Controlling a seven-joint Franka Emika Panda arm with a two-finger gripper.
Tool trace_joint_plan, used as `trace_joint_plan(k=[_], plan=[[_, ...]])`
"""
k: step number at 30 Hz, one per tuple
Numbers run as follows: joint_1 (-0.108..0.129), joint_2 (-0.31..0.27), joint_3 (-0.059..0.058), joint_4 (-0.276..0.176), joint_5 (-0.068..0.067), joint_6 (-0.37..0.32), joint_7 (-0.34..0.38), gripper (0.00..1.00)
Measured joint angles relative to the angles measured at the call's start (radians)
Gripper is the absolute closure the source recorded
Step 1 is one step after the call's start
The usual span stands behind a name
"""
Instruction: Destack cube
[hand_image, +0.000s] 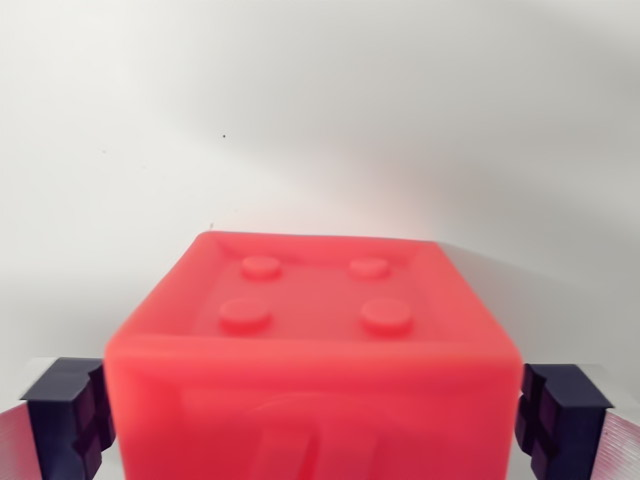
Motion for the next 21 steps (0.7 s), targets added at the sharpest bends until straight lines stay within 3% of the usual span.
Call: trace_joint_plan(k=[12, 21], plan=[[0.000, -0.005, 0.000, -0.001, 0.000, -0.003, 0.000, 0.00], [0.001, -0.054, -0.002, -0.014, 0.000, -0.037, 0.000, 0.00]])
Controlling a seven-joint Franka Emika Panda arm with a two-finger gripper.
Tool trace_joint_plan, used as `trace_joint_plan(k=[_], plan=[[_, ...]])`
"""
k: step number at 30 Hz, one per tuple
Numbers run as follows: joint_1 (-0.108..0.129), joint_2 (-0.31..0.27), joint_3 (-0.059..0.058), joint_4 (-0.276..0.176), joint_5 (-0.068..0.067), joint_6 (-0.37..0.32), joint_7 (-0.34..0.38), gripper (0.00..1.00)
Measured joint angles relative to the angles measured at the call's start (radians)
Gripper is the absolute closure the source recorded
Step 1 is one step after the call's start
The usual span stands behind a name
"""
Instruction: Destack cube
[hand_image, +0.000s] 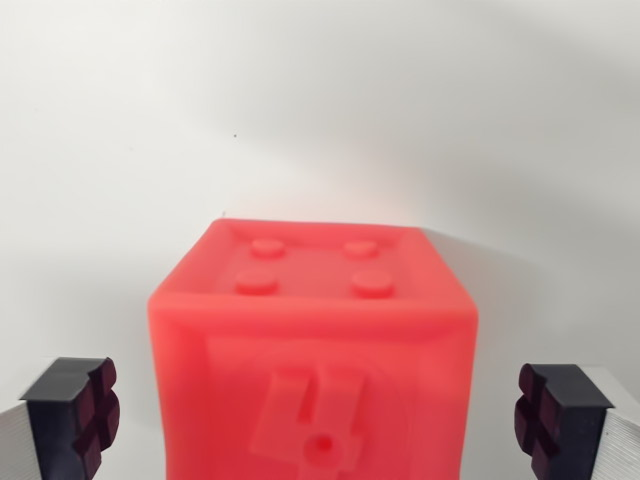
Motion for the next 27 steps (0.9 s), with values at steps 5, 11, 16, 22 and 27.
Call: trace_joint_plan(k=[5, 11, 16, 22, 27], plan=[[0.002, -0.040, -0.002, -0.009, -0.001, -0.031, 0.001, 0.00], [0.005, -0.095, -0.006, -0.021, -0.002, -0.072, 0.002, 0.00], [0.008, -0.144, -0.010, -0.029, -0.005, -0.112, 0.003, 0.00], [0.009, -0.211, -0.012, -0.034, -0.011, -0.172, 0.007, 0.00], [0.009, -0.263, -0.013, -0.036, -0.015, -0.222, 0.009, 0.00]])
